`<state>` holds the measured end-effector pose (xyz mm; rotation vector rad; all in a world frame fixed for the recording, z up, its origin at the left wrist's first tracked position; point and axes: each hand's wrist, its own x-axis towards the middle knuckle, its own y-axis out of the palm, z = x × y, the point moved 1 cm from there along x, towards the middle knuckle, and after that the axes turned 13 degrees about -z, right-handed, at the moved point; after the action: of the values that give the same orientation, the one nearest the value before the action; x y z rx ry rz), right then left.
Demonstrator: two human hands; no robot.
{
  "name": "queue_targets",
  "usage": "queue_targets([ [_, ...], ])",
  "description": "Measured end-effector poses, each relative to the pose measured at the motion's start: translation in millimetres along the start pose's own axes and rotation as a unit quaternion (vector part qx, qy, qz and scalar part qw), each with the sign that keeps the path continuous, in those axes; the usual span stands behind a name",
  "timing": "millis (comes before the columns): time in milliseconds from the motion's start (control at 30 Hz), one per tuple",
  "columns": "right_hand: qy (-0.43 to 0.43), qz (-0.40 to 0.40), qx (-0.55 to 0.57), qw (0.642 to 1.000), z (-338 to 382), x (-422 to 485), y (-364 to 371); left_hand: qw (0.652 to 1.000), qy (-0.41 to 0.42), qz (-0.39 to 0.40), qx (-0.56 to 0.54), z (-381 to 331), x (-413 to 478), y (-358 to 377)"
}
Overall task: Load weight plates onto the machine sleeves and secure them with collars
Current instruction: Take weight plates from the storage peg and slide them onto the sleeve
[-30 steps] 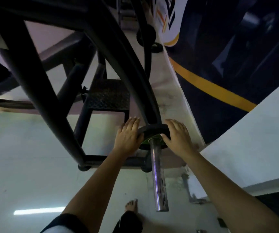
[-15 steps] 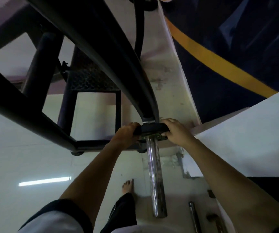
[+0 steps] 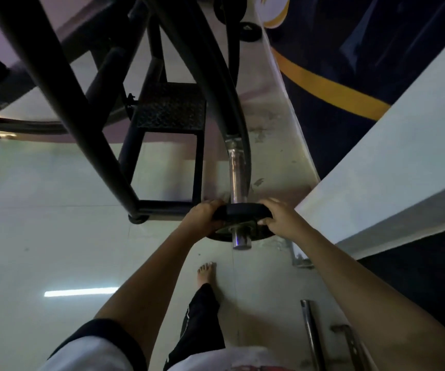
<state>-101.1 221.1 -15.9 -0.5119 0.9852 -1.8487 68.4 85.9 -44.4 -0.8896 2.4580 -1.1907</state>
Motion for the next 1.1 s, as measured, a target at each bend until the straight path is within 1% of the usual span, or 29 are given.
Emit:
queue_targets([
  [133, -0.005, 0.02, 0.013, 1.0, 3, -65, 9, 1.0, -0.01, -0.001, 0.0, -23, -67, -1],
  [200, -0.012, 0.017, 0.022, 1.0, 9, -93, 11, 1.0, -0.005, -0.005, 0.003, -36, -99, -6],
  [267, -0.026, 0.013, 0.032, 0.999, 23, -115, 11, 1.0, -0.009, -0.021, 0.005, -45, -130, -19],
  [400, -0.095, 0.024, 0.047, 0.994, 71, -138, 4, 0.996, -0.023, -0.081, 0.007, -55, -185, -64],
  [467, -0.132, 0.033, 0.048, 0.99, 103, -143, 0, 0.991, -0.044, -0.123, 0.019, -59, -211, -94],
  [633, -0.232, 0.036, 0.07, 0.97, 201, -146, -11, 0.975, -0.051, -0.211, 0.05, -63, -273, -184],
  [833, -0.342, -0.005, 0.108, 0.933, 332, -151, -25, 0.946, -0.02, -0.311, 0.093, -63, -339, -302],
  [1000, -0.388, -0.025, 0.146, 0.91, 440, -162, -30, 0.92, -0.004, -0.355, 0.166, -52, -381, -403],
  [1100, -0.404, -0.05, 0.154, 0.9, 498, -163, -31, 0.914, 0.007, -0.357, 0.19, -44, -392, -461],
])
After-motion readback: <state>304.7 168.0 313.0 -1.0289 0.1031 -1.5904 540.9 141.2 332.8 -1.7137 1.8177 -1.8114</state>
